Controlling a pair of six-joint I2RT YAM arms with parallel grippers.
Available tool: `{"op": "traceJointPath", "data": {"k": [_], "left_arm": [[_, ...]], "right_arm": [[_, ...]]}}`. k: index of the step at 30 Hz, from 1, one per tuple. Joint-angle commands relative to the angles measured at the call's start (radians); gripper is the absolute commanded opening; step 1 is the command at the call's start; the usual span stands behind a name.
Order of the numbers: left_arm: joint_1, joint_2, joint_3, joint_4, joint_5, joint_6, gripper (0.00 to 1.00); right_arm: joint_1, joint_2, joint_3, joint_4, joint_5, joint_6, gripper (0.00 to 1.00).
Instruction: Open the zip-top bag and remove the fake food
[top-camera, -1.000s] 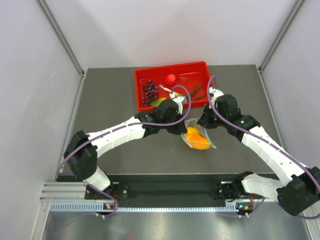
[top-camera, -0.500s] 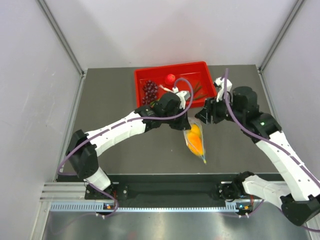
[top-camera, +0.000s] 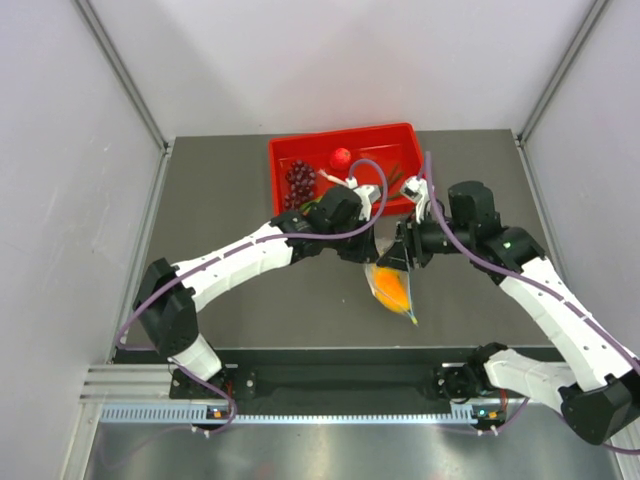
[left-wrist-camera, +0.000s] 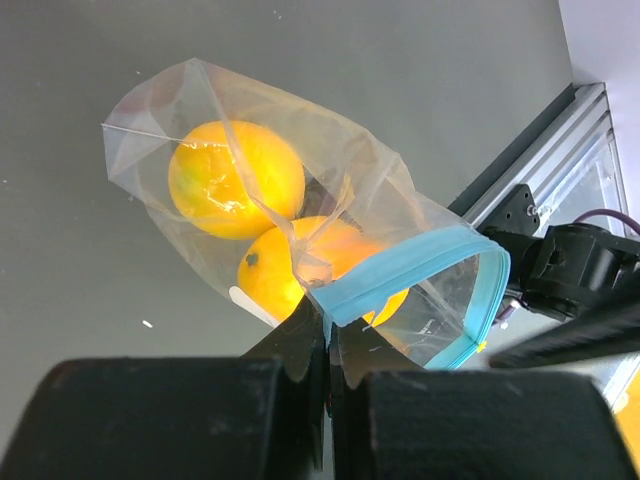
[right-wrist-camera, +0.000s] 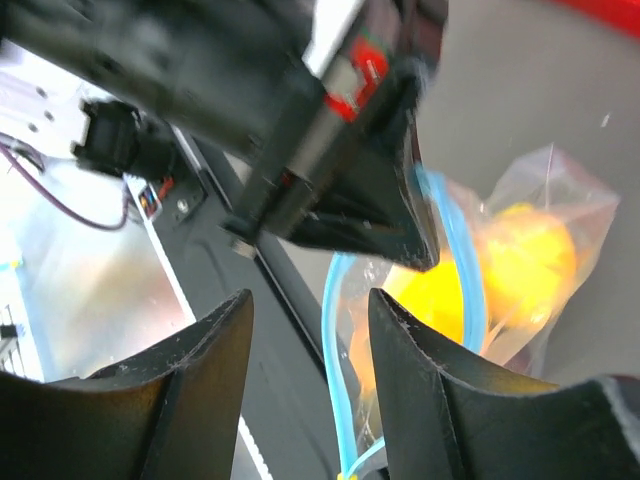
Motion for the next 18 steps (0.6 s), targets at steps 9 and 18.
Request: {"op": "traceJointPath", "data": {"k": [9, 18], "left_arm": [[0.002, 0.014, 0.083, -0.039, 0.026, 0.028, 0.00], [0.004, 0.025, 0.104, -0.044, 0.043, 0.036, 0.00]], "right_arm": [[0.022, 0.019, -0.132, -0.035, 0.200, -0.045, 0.49], [0.071, 0.039, -0.178, -0.012, 0.305, -0.080, 0.49]]}}
